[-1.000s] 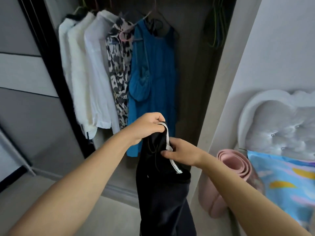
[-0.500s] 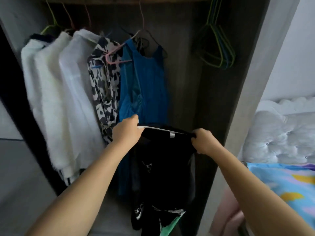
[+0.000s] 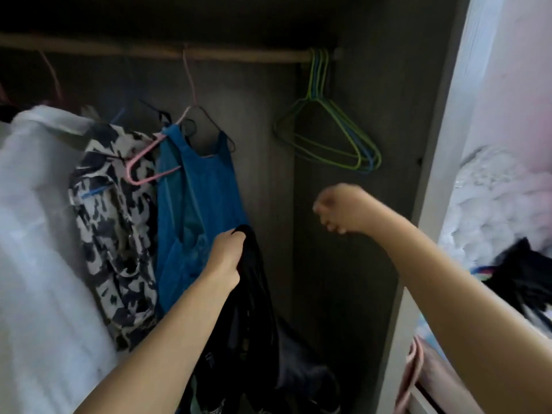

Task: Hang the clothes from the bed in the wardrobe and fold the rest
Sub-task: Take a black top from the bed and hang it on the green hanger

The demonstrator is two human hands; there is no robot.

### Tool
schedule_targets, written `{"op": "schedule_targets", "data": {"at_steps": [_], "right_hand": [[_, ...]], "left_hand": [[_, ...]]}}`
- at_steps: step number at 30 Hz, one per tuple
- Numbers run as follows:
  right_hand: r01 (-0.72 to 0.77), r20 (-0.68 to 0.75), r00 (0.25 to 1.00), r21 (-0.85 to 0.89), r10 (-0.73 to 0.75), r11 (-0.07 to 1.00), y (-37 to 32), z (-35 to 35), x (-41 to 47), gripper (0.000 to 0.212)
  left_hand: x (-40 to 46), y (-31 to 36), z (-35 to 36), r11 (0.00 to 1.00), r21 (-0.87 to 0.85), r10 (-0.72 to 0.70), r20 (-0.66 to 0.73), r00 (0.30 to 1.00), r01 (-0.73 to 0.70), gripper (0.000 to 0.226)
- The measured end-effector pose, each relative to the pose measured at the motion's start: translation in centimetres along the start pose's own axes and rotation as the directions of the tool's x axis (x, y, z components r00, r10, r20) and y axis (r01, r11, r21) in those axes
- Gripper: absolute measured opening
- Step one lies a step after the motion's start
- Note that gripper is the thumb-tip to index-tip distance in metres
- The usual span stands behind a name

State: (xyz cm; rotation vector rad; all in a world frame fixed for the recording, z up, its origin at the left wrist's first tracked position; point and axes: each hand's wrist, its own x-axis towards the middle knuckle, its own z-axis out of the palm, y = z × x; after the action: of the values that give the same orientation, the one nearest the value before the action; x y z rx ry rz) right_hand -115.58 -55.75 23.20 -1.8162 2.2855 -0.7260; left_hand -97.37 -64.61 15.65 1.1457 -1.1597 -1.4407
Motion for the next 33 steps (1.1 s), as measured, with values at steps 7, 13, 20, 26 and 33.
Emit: {"op": "schedule_targets", "data": {"at_steps": [7,13,20,26,33], "right_hand": [[-0.099,-0.528,0.835,-0.424,-0.157,0.900,-3.9,-9.0,9.1,0.032],[-0.251,-0.434,0.901,-0.489,0.017,0.836,-2.8,-7.6,14.1,0.030],[-0.382,-0.575,0.816,-0.454,0.063,0.805,-0.7,-8.8,15.9,0.036],[-0.324,-0.633,0.762,-0.197,0.133,0.925,-1.2,-9.4,15.7,0.038],[-0.073,-0.703,0.705,0.064,0.097,0.995,-2.0,-8.5,13.9,0.031]], "left_hand": [[3.8,1.0,2.3,0.989,-0.105,-0.095,0.048,0.994,0.099,0.031],[5.4,2.1,1.6,0.982,-0.161,-0.092,0.038,0.995,0.097,0.014],[6.2,2.8,1.4,0.983,-0.161,-0.081,0.048,0.996,0.088,0.015],[6.3,3.2,1.5,0.989,-0.137,-0.055,0.044,0.998,0.061,0.014],[5.4,3.4,1.0,0.985,-0.161,-0.061,0.043,0.997,0.067,0.022]]}}
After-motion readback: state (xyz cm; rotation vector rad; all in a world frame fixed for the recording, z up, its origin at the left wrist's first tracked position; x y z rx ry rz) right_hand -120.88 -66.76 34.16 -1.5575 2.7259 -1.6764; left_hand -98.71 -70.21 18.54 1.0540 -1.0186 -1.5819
